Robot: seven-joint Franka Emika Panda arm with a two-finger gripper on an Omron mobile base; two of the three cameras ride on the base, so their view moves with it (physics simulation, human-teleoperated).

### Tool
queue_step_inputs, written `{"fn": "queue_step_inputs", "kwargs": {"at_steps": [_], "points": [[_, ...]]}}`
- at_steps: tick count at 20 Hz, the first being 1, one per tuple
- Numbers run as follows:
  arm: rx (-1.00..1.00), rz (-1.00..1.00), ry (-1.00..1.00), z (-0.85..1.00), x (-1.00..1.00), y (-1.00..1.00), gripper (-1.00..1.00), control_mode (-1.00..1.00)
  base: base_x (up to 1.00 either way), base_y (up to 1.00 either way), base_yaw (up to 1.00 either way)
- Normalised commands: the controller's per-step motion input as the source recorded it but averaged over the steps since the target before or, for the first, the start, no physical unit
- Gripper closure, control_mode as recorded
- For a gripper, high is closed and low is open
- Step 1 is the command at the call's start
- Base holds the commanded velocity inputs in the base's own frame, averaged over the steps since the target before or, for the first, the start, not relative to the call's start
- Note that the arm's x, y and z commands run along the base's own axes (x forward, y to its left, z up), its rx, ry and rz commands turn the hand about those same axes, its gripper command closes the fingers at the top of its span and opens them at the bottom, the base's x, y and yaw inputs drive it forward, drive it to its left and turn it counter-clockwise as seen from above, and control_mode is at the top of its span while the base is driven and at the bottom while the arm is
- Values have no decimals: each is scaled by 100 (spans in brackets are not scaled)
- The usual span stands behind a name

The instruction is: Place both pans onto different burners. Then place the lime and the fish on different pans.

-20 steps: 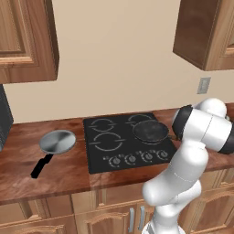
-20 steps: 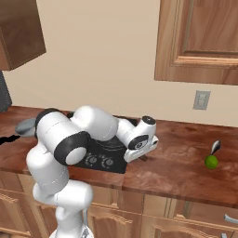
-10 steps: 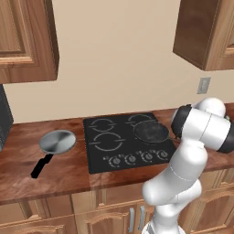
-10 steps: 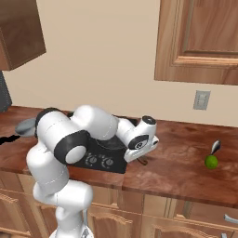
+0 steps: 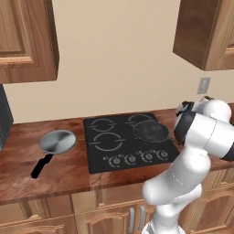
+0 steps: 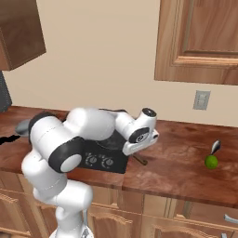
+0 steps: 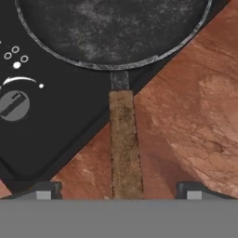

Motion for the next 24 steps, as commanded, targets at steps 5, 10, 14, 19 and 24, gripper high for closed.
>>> {"fn": "queue_step_inputs", "kwargs": {"at_steps": [5,10,14,19,24], "points": [[-1,-17,0,52,-10,50,-100,-100,0,0,0],[0,-22,2,41,-49,58,-100,-100,0,0,0],[0,-27,7,39,-56,62,-100,-100,0,0,0],[0,-27,13,33,-46,70,-100,-100,0,0,0],[0,-28,10,8,-23,78,-100,-100,0,0,0]]}}
